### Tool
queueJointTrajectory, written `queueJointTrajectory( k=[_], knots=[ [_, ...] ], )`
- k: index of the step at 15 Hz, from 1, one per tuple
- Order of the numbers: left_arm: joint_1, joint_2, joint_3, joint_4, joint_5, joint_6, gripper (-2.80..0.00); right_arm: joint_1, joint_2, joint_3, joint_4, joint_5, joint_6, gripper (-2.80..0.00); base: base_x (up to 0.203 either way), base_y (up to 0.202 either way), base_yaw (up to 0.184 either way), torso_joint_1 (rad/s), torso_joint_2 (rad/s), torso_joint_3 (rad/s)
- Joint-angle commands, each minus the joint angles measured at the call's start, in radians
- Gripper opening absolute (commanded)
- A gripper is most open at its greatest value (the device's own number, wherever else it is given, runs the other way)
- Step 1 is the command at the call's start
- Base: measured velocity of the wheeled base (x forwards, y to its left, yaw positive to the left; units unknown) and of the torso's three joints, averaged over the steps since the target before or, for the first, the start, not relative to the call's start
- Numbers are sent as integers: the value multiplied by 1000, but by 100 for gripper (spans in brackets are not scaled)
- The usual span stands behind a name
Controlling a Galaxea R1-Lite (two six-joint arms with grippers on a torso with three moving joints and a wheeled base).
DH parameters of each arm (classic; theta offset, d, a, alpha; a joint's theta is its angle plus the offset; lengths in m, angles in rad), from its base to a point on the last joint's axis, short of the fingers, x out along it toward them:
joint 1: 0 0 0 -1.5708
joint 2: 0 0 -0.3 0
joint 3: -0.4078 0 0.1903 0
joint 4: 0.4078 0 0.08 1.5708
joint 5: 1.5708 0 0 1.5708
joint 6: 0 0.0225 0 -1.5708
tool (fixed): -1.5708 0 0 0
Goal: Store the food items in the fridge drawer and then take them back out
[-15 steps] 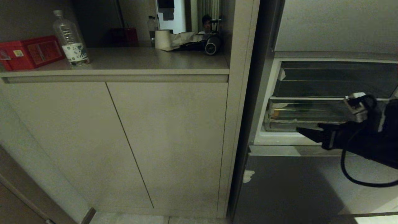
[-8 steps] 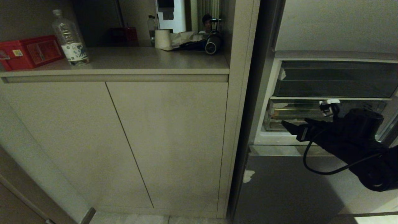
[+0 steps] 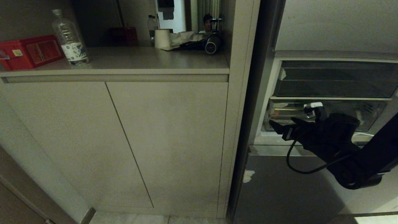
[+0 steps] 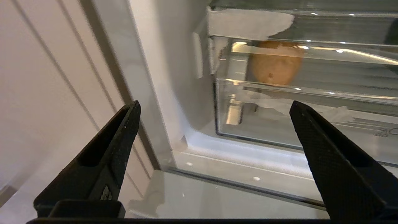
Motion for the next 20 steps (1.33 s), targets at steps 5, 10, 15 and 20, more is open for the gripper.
queueJointTrajectory(
  k=[5,10,15,20],
  knots=[
    [0,2,0,0,0,0,-280,3,49,-85,0,-44,-5,0,0,0,0,0,0,0],
    [0,2,0,0,-1,0,-280,4,69,-135,32,-54,-5,0,0,0,0,0,0,0],
    [0,2,0,0,0,0,-280,20,75,-181,52,-94,-5,0,0,0,0,0,0,0],
    [0,2,0,0,0,0,-280,33,105,-209,52,-115,-4,0,0,0,0,0,0,0]
  ],
)
